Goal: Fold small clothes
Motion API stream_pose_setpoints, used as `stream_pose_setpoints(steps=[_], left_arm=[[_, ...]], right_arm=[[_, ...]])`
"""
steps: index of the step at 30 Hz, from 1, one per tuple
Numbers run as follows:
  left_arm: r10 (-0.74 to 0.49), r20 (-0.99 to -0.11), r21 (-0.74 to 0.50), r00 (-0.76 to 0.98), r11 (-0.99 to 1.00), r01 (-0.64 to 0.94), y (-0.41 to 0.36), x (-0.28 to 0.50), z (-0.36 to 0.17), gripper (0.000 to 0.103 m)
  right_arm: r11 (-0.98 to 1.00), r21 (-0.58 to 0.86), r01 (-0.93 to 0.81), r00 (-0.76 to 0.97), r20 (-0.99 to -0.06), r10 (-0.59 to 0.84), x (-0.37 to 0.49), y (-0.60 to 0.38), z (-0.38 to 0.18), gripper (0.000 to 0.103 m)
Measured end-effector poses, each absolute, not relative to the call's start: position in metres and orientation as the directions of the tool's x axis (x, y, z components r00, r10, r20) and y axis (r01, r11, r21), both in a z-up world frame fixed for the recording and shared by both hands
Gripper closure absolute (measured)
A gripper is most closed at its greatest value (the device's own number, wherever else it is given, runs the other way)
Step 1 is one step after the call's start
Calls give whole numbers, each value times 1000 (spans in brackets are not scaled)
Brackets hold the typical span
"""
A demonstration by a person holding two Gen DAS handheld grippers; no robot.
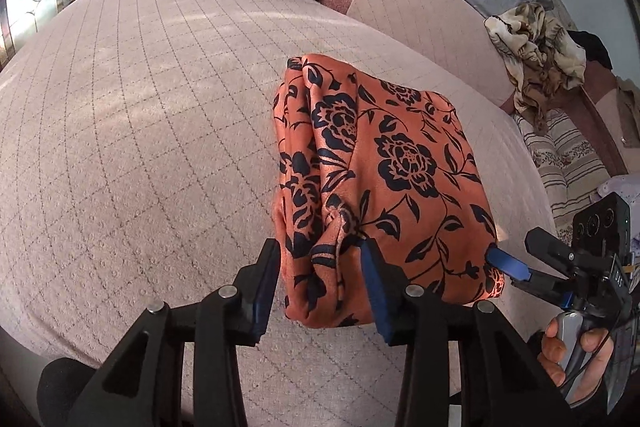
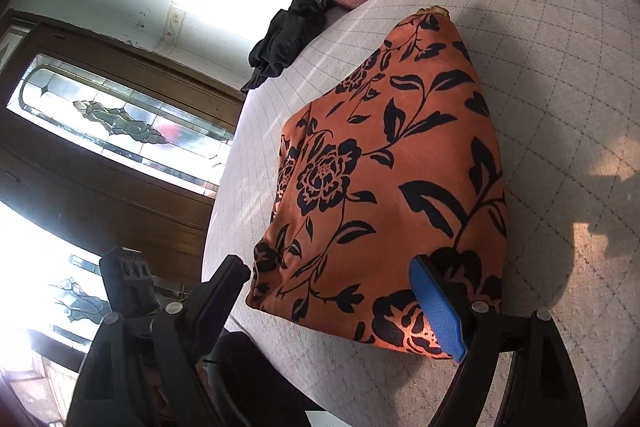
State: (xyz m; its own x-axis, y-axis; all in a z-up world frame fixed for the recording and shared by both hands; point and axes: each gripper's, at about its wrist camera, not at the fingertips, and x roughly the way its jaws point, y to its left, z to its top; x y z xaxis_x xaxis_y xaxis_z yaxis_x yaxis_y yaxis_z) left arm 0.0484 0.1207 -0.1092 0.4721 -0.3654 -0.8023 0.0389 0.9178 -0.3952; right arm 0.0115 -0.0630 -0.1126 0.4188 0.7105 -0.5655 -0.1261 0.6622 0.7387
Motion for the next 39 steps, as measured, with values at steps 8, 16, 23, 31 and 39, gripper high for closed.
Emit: stream_pose_setpoints(steps=[8,16,23,31,39], left_arm=[[-357,-799,-355,484,930,99,98,45,-99,60],[-336,-825,-329,454,939,97,91,78,-108,62],[-350,-853,-354,387,933,63,89,116,-126,62],[-368,-802,-352,470,927,127,95,108,-99,92],[-304,-850,-297,430,951,85,101,115,-138,92]], right_arm=[[639,759,-124,426,-541,725,5,-69,-116,16],[617,778,-118,429,-520,739,4,-72,-122,16],[607,786,-113,427,-513,745,5,-74,-126,16],[607,786,-112,419,-517,747,6,-74,-125,16],[627,771,-112,400,-542,739,11,-68,-125,16]])
